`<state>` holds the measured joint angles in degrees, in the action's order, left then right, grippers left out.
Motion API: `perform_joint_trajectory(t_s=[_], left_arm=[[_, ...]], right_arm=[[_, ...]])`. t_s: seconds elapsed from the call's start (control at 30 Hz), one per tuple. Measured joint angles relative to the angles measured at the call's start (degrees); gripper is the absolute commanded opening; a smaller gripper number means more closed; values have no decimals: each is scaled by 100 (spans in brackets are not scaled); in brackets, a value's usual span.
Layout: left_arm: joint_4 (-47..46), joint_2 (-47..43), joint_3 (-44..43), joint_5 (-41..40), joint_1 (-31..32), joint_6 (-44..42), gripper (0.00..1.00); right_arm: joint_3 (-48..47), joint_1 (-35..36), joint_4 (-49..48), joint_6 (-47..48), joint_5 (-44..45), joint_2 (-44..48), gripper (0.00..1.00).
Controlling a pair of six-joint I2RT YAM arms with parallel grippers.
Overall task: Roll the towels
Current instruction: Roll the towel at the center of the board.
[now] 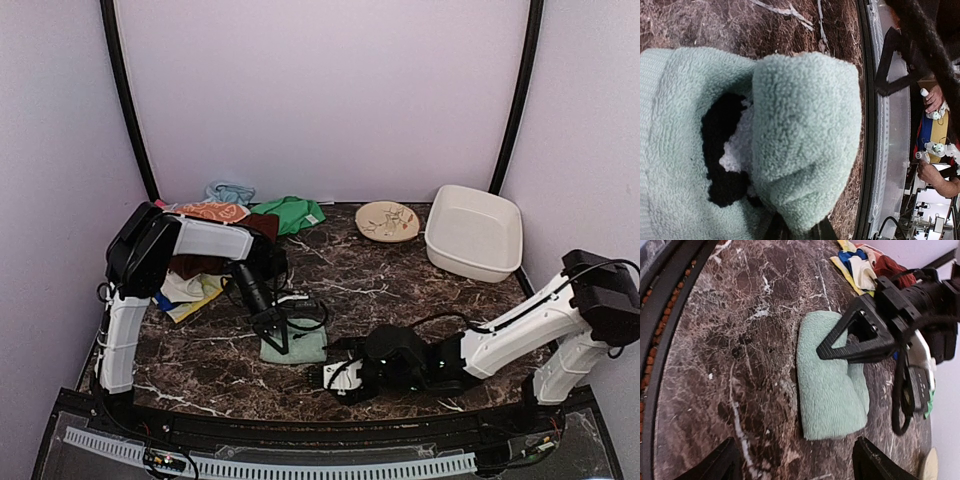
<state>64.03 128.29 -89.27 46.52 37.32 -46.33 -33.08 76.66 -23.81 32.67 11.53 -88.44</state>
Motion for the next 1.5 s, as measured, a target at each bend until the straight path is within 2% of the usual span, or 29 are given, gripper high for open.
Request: perform_joint_trajectory(t_s=[0.2,0.43,0.5,0.57,0.7,0.8,1.0,1.27,1.5], left_arm=[[199,129,-170,22,-9,-2,0],[280,179,-243,15,-11,-13,2],[291,184,-249,15,-15,-28,8],[293,188,-251,17,-15,-59,19],[267,181,-238,-9,-33,-109,48],[144,35,-55,70,-129,-129,50],[-723,-754,807,-111,-542,7,51],[-2046,-2490,2302,-704,-1464,297,51],[-2791,-4087,3211,-903,-1344,299,50]], right_arm=[[-1097,-55,-251,901,61,-1482,68],[-1661,-400,-354,1248,-210,-2164,59],[-1773,-494,-341,1244,-284,-2247,54],[-1873,-566,-308,1204,-332,-2332,48],[-2031,-680,-118,997,-485,-2406,31],[-2199,-772,160,721,-660,-2409,22],[-2345,-953,363,271,-935,-2415,15],[-2557,-1237,748,-291,-1628,-2428,9],[-3388,-1725,1652,-741,-2734,-2769,6]])
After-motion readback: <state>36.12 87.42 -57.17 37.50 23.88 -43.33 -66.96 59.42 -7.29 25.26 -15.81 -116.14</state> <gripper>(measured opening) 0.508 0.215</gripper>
